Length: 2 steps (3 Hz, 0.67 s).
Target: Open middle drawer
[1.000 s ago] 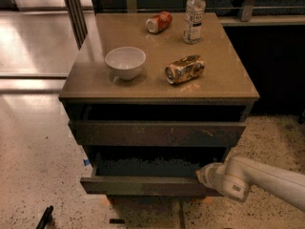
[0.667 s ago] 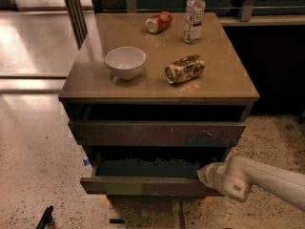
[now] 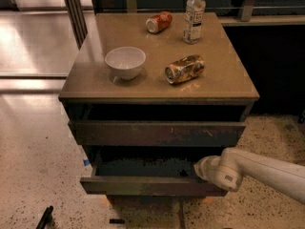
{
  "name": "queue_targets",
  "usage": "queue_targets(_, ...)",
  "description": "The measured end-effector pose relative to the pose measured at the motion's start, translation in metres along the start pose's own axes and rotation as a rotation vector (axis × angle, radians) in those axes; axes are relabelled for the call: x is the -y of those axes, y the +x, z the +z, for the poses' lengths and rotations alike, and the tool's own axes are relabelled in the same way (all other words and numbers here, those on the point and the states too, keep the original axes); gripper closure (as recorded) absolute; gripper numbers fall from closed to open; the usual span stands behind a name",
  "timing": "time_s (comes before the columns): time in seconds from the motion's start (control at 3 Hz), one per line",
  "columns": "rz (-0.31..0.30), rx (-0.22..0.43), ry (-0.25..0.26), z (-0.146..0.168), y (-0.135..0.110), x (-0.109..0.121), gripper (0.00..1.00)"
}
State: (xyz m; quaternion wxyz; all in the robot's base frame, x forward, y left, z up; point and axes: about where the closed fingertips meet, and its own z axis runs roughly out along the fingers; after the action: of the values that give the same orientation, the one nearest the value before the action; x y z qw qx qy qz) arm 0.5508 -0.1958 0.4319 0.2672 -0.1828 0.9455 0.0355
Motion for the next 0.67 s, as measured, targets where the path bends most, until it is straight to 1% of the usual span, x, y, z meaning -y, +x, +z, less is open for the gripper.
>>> queue_targets(0.33, 0.037, -0.042, -0.042, 0.016, 0.029, -0.005, 1.00)
queue_targets(0.67, 0.062, -0.056, -0.067, 0.021, 0.040, -0.010, 1.00)
